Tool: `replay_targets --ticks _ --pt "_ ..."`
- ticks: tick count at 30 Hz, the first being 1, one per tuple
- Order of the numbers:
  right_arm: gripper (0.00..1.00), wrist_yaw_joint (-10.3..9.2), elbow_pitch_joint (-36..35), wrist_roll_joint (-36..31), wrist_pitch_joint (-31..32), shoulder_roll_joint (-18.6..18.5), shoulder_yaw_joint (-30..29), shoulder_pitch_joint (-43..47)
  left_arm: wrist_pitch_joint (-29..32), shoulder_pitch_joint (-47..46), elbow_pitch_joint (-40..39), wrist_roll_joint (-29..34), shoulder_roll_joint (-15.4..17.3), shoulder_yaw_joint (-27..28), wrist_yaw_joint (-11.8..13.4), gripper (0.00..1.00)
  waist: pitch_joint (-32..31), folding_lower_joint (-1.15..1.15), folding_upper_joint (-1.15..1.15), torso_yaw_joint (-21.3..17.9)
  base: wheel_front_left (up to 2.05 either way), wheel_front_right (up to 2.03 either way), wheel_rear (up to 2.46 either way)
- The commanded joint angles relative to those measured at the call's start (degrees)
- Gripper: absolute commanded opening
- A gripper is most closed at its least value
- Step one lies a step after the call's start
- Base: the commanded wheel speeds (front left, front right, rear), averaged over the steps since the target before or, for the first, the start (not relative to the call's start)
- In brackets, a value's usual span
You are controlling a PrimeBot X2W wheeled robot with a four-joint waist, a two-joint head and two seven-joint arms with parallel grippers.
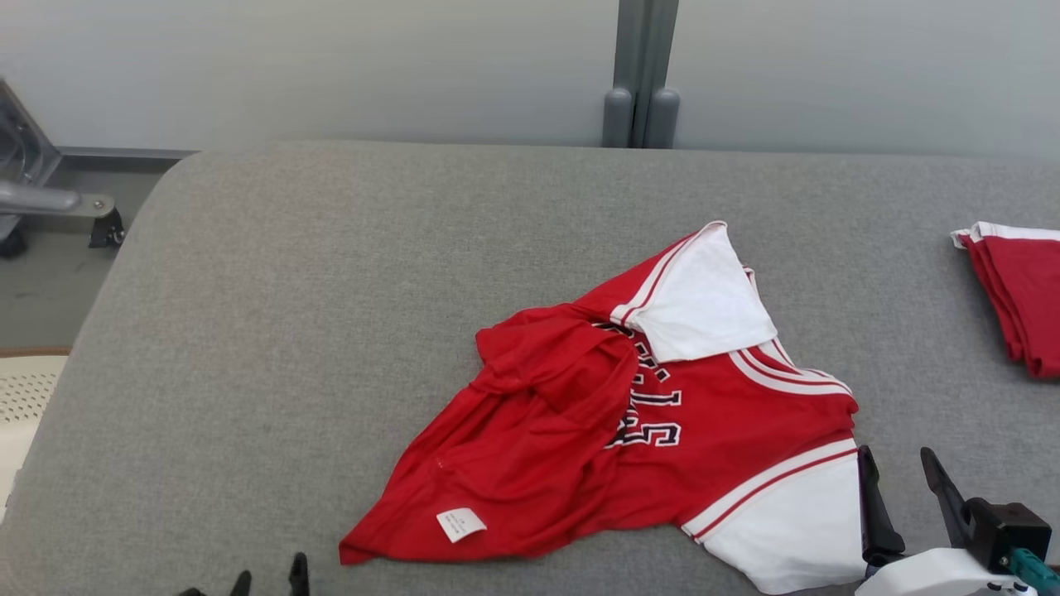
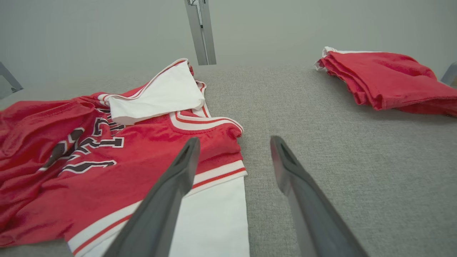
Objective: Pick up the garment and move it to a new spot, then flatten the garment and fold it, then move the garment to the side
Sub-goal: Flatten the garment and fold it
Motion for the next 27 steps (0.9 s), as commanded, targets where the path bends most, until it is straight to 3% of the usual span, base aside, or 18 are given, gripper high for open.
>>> replay_targets --ticks 1,8,17,23,27 --pt "1.00 -0.08 -0.45 0.09 0.01 -0.16 -0.21 0.78 -0.30 0.66 -1.00 2.55 0.02 2.73 0.46 1.00 -2.01 0.00 0.00 1.23 0.00 0.00 0.00" --pt "1.00 -0.09 -2.79 -0.24 0.01 -0.16 -0.74 1.24 -0.25 4.00 -11.77 16.51 -4.25 14.89 -3.15 1.00 -3.33 0.00 0.00 0.01 0.00 0.00 0.00" --pt "1.00 -0.09 -6.23 -1.79 0.01 -0.16 -0.05 1.45 -0.19 6.12 -15.93 29.87 -11.98 21.77 -14.49 1.00 -3.56 0.00 0.00 -2.51 0.00 0.00 0.00" --pt "1.00 -0.09 -6.16 -1.52 0.01 -0.15 0.33 1.32 -0.19 4.45 -11.89 33.33 -14.49 19.05 -17.25 1.00 -2.80 0.00 0.00 -3.89 0.00 0.00 0.00" --pt "1.00 -0.09 -5.97 -1.48 0.01 -0.16 1.24 0.19 -0.19 0.10 -5.81 32.03 -12.26 12.02 -17.44 1.00 -1.77 0.00 0.00 -5.08 0.00 0.00 0.00"
